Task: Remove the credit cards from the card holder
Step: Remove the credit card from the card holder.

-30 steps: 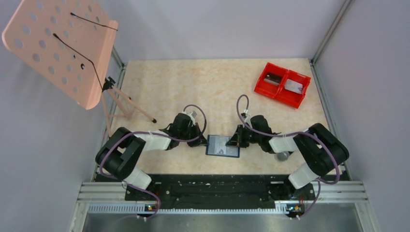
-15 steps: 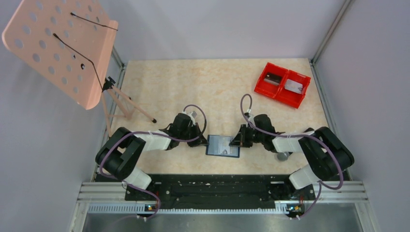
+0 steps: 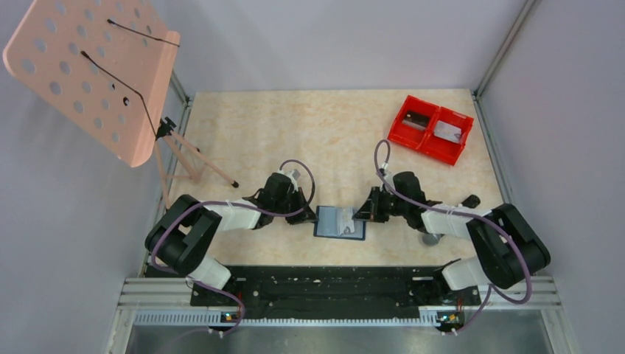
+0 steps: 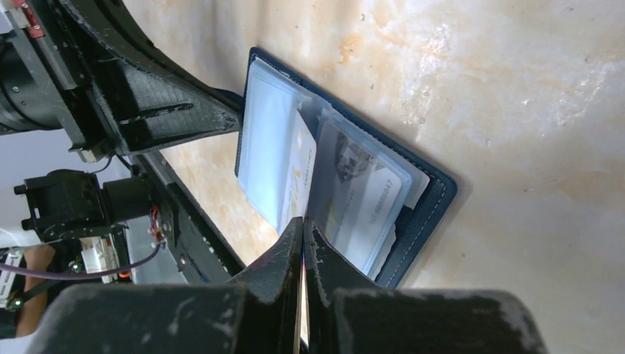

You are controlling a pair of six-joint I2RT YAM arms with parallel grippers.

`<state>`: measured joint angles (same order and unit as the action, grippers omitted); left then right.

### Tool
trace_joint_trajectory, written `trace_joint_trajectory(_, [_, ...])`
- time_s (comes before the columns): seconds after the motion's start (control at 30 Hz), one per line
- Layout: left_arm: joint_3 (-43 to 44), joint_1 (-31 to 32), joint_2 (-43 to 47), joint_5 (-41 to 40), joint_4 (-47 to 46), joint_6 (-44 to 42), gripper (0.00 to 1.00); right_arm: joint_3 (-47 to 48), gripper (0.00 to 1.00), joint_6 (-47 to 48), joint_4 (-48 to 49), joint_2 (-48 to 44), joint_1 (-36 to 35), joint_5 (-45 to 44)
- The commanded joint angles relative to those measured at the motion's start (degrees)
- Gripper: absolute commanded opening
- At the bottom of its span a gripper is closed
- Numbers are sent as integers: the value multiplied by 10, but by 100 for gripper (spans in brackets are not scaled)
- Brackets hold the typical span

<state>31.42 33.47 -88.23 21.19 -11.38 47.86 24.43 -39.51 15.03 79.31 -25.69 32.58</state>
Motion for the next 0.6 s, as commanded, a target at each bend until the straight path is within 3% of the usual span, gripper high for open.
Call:
trace_joint_trajectory(0.0, [-10,4,-7,-15,67,-20,0,22,0,-15,54,39,6,24])
trace_joint_trajectory(0.33, [-14,4,-5,-11,59,-17,0,16,18,-56,126,74,-6,30])
trace_joint_trajectory(0.57, [-18,4,-8,-9,51,-14,0,16,20,-71,143,89,-18,6])
